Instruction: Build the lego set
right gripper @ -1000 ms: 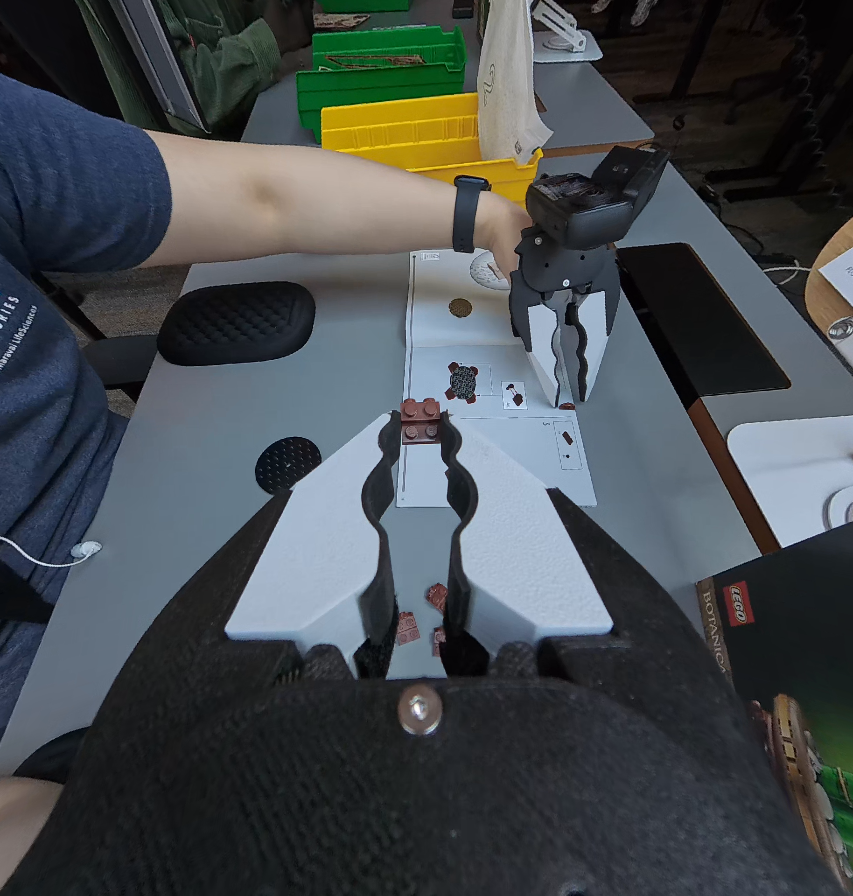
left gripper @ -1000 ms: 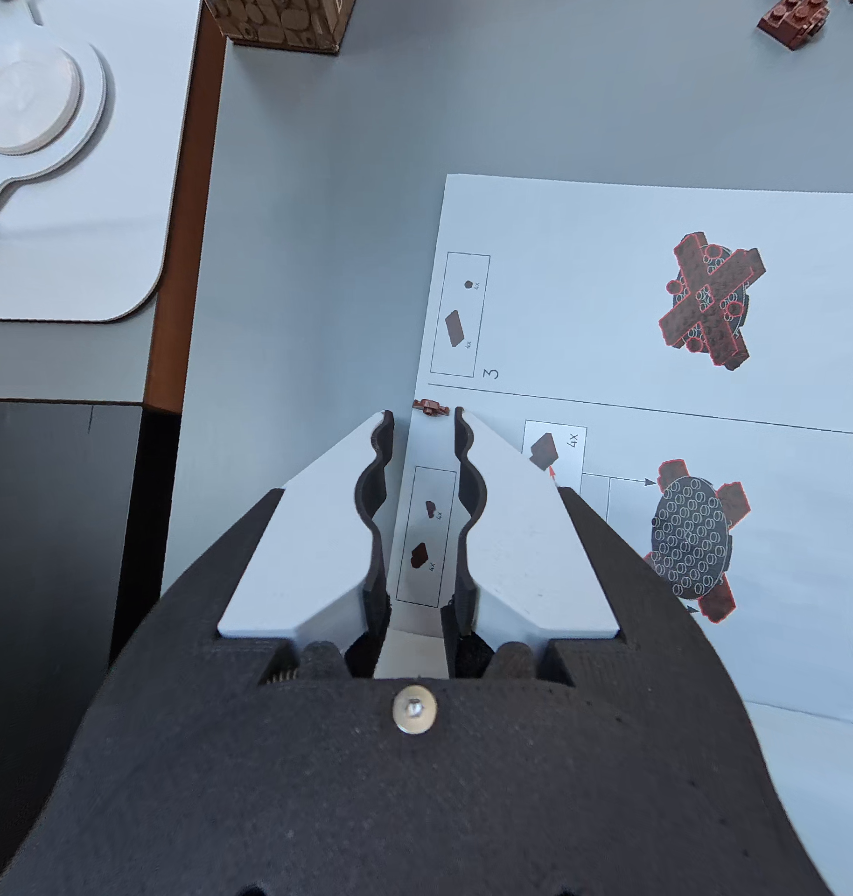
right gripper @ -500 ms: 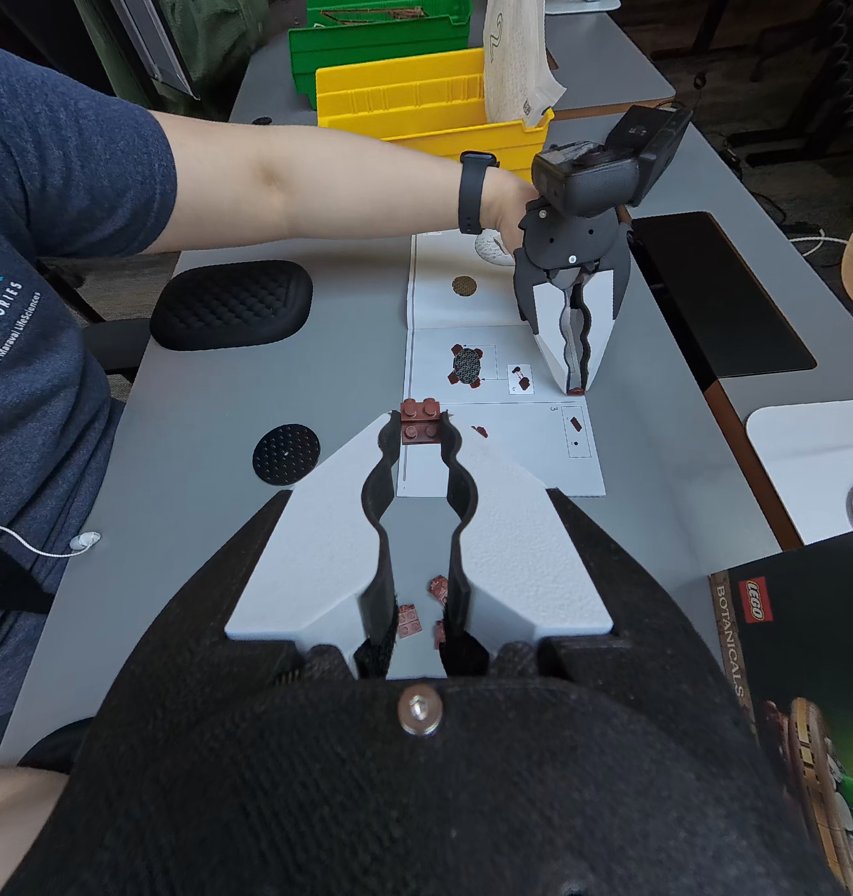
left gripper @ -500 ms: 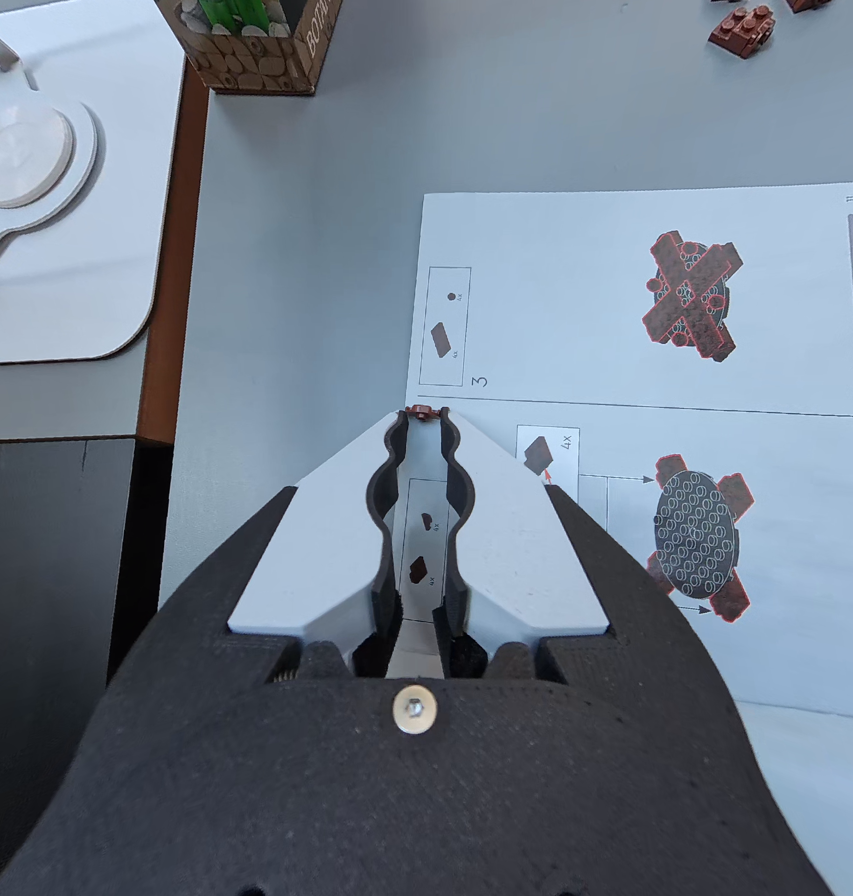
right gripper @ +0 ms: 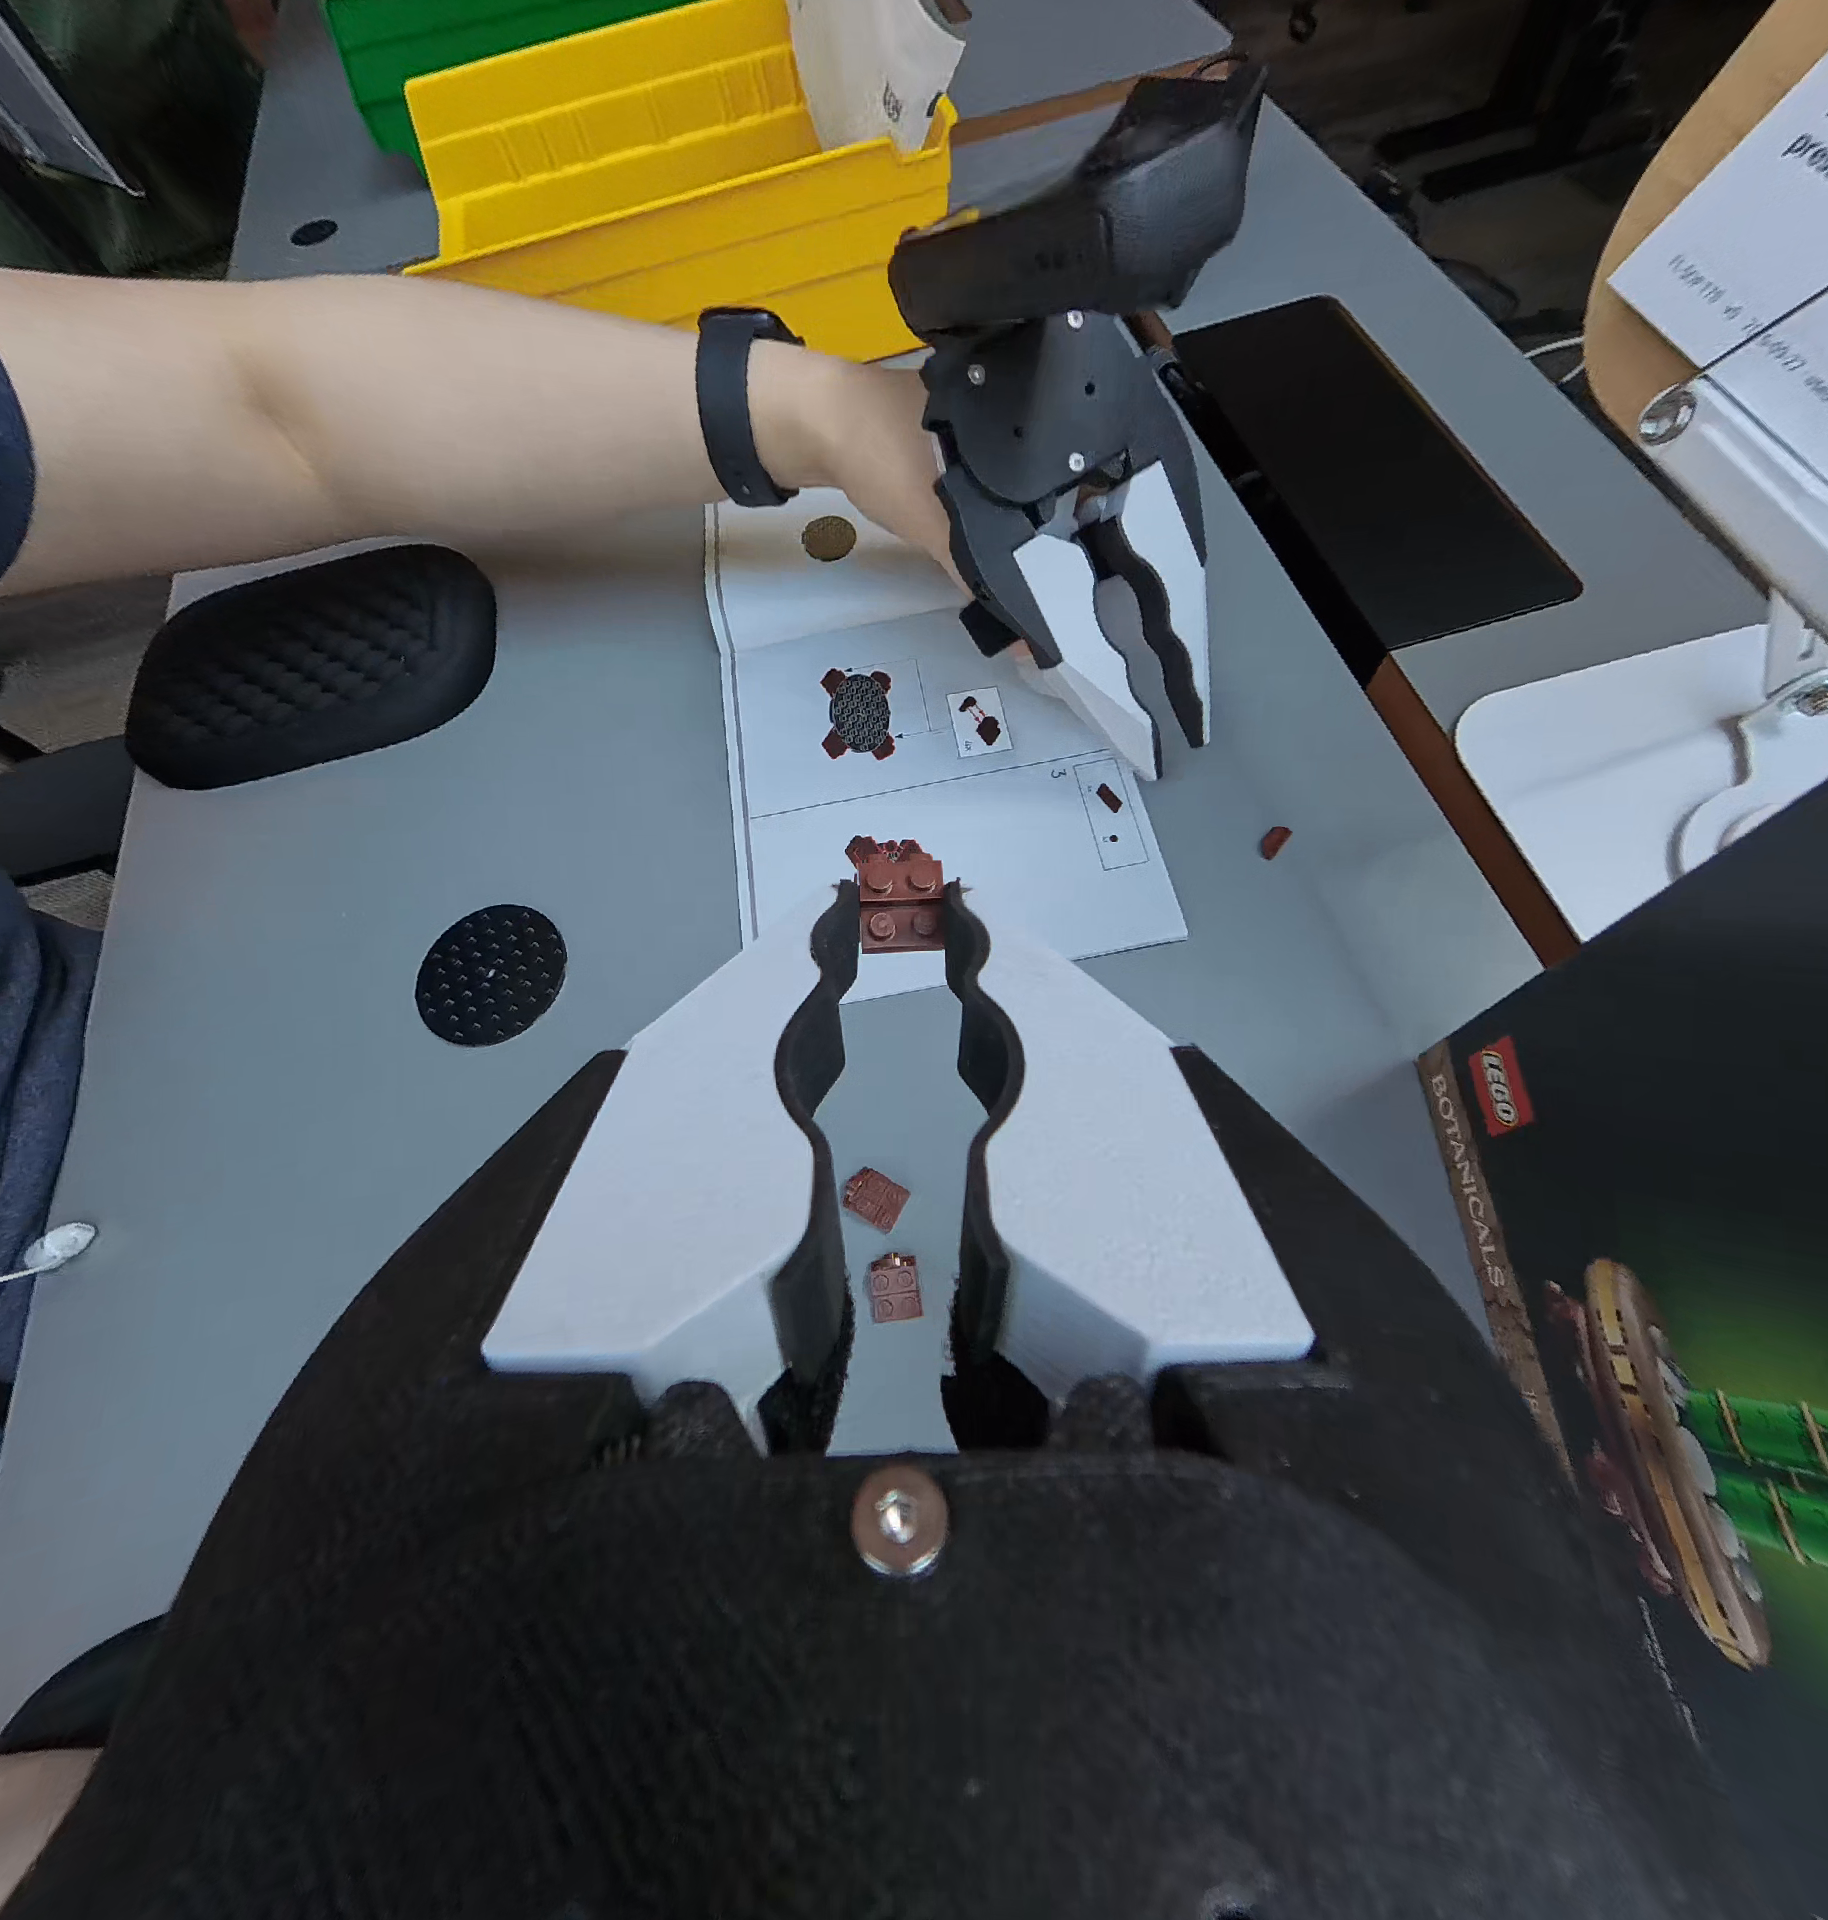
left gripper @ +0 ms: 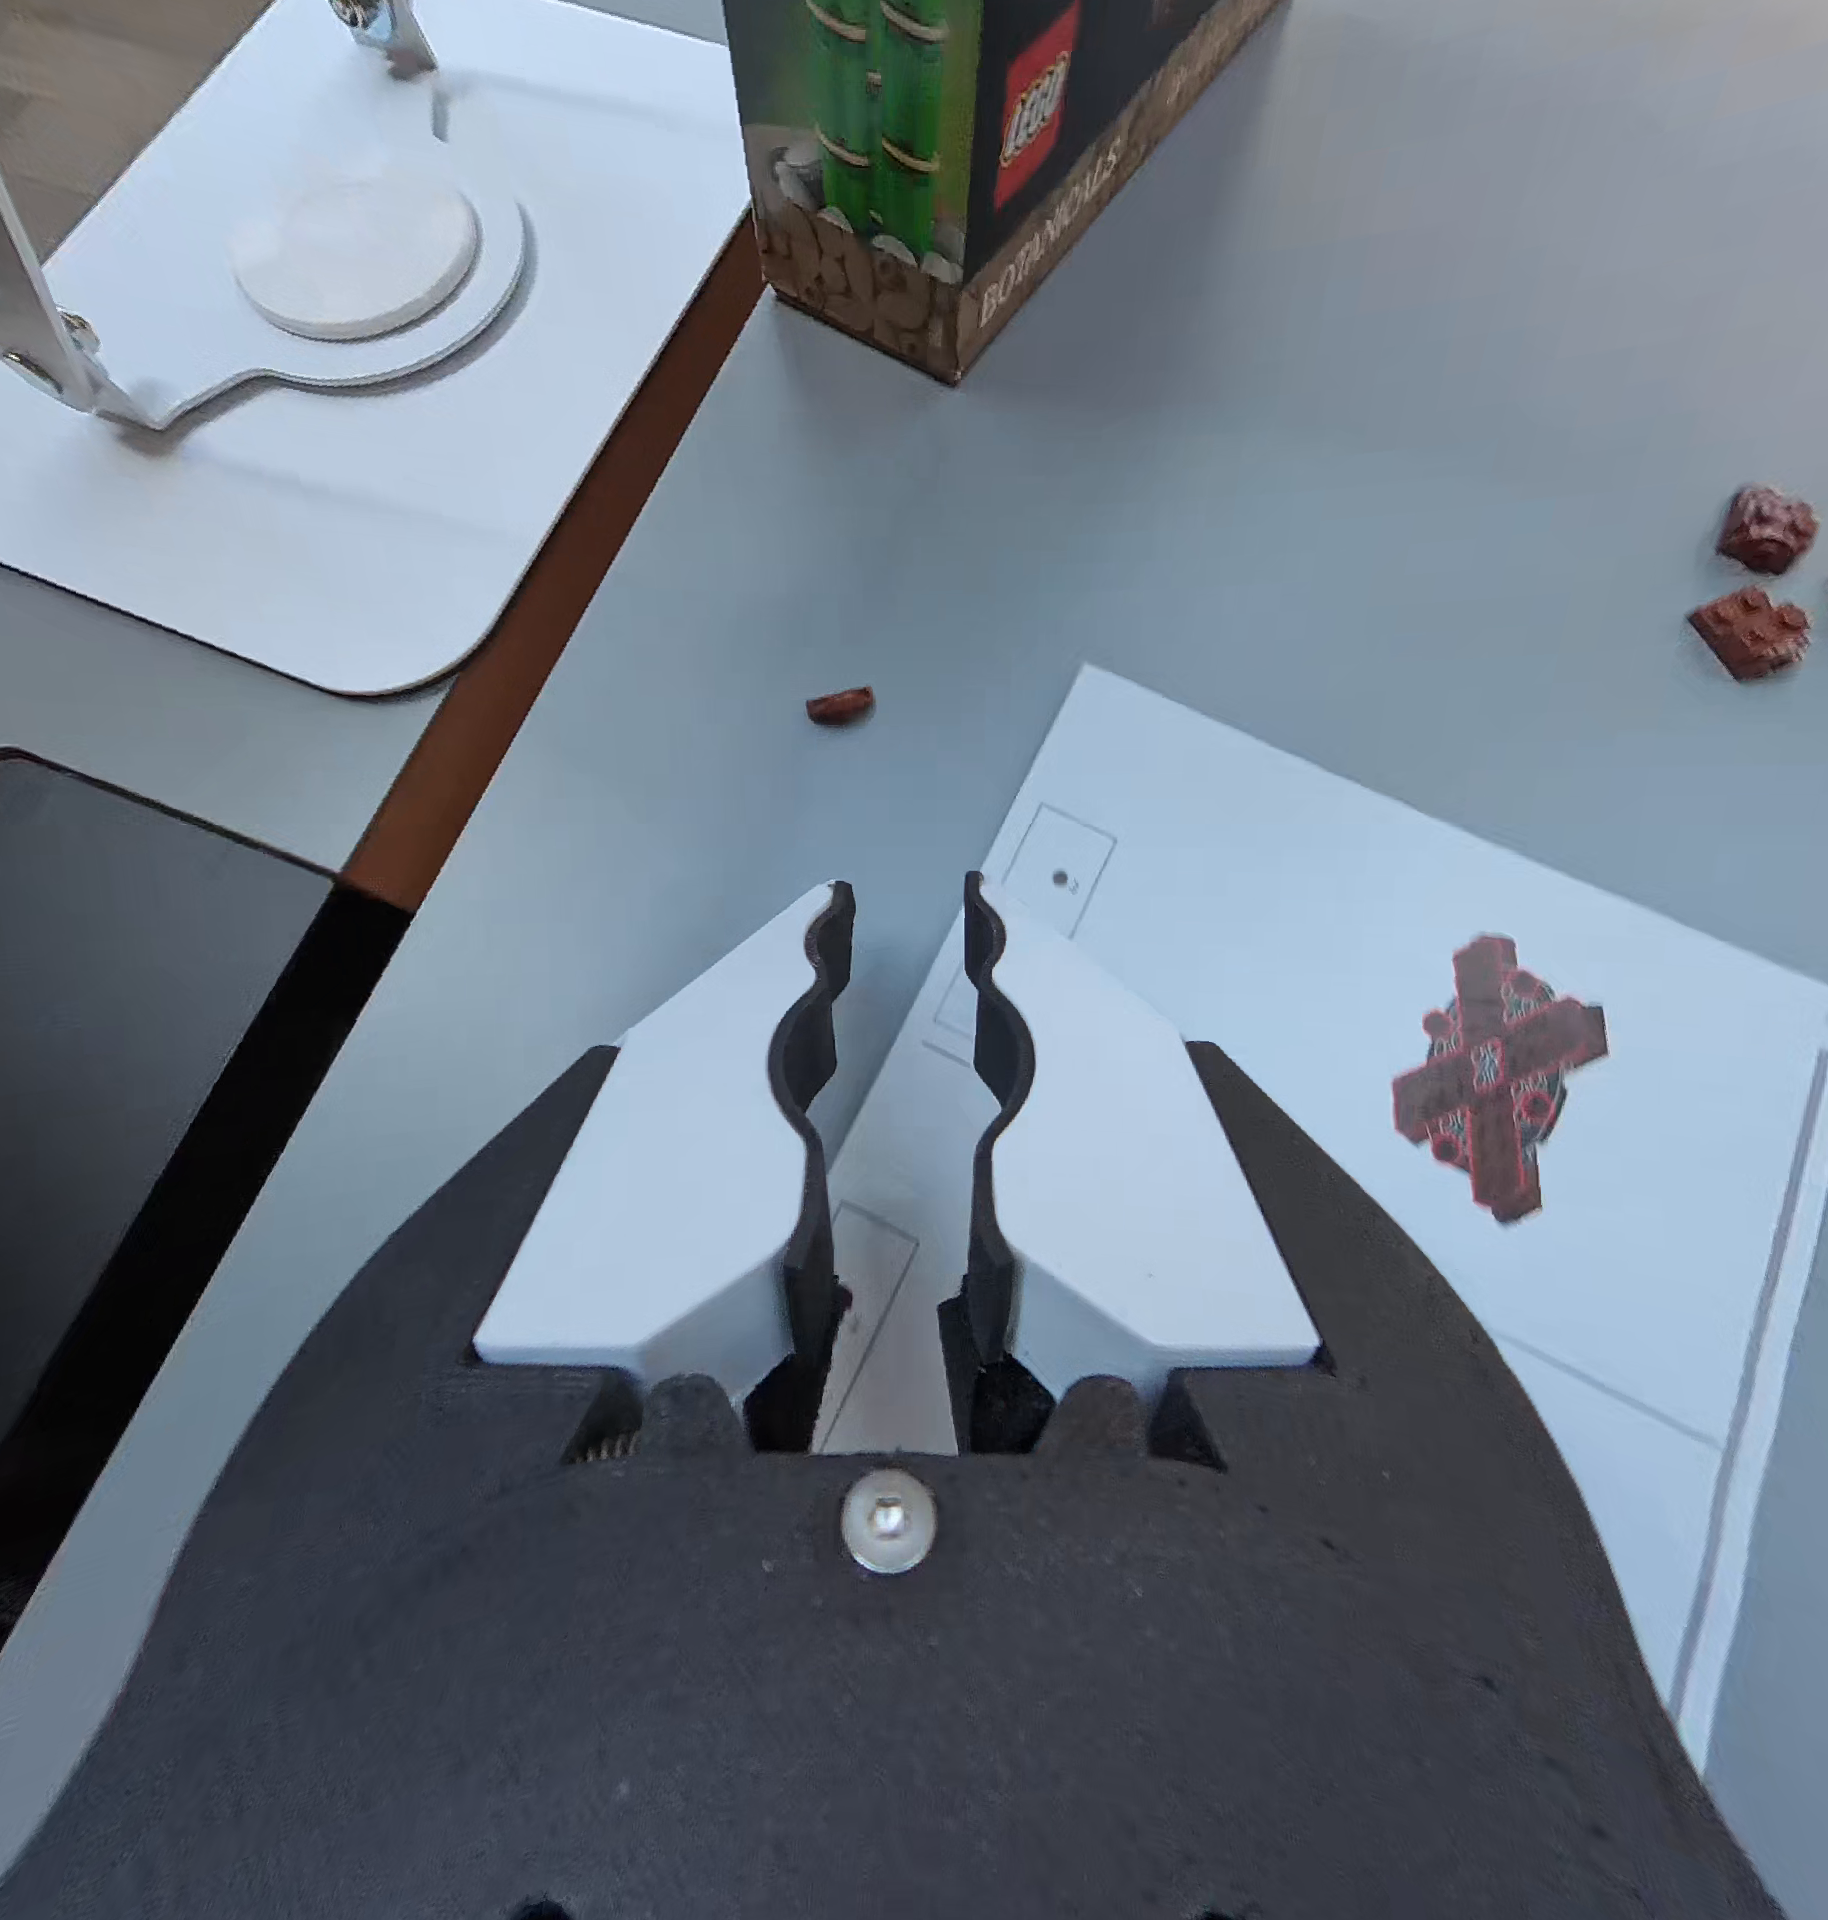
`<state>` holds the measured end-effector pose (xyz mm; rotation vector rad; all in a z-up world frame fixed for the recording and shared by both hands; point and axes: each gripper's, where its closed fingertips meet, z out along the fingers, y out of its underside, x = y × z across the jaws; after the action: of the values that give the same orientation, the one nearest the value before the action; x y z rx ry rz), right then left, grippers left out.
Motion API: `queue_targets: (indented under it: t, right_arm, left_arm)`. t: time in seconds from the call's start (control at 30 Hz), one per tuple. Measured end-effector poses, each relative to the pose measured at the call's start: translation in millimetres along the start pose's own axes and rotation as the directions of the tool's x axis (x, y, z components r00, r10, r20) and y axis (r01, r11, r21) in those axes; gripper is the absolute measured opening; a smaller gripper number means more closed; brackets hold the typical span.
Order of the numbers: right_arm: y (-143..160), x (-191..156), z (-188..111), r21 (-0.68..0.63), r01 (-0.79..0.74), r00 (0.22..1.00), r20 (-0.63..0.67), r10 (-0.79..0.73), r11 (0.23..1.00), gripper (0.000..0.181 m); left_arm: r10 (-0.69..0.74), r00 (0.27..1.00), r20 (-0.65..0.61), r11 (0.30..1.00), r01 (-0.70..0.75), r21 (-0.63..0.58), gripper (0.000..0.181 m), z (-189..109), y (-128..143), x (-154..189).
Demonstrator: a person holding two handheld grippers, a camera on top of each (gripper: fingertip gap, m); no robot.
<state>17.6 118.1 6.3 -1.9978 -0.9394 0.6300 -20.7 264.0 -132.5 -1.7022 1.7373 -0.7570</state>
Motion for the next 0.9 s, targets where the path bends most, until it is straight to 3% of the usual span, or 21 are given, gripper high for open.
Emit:
queue_targets:
  t: [0.13,0.27,0.5,0.63,0.7,0.77,0.83,0.9]
  right_arm:
    - [-5,3,-21,0.057,0.004,1.000,-0.029,-0.002,0.998,0.015]
    - [-5,7,-31,0.079,-0.006,0.999,-0.043,0.009,0.997,0.015]
    - [-6,6,-30,0.076,0.004,0.999,-0.036,-0.001,0.997,0.015]
    - [-5,5,-28,0.067,0.013,0.999,-0.036,-0.011,0.998,0.015]
    - [-5,4,-30,0.066,0.024,0.999,-0.042,-0.021,0.998,0.015]
    - [-8,1,-32,0.076,0.033,0.999,-0.038,-0.030,0.997,0.015]
    - [-11,-4,-32,0.089,0.039,0.999,-0.015,-0.037,0.995,0.015]
    - [-14,-19,-25,0.084,0.047,0.997,0.050,-0.052,0.995,0.015]
  left_arm:
    - [0.092,0.994,0.058,0.996,-0.092,0.007,0.030,29,-20,-11]
    - [0.014,1.000,0.001,0.999,-0.014,-0.051,0.033,49,-19,-13]
    - [0.042,0.998,0.047,0.998,-0.040,-0.044,0.013,48,-18,-17]
    - [0.143,0.986,0.082,0.990,-0.144,0.008,0.013,37,-26,-6]
    - [0.179,0.984,0.014,0.973,-0.179,0.144,0.012,15,-48,31]
    - [0.270,0.959,-0.089,0.934,-0.239,0.266,0.012,-15,-61,91]
    - [0.425,0.897,-0.122,0.868,-0.365,0.336,0.012,-39,-54,152]
    - [0.545,0.836,-0.053,0.790,-0.492,0.365,0.012,-55,-38,192]
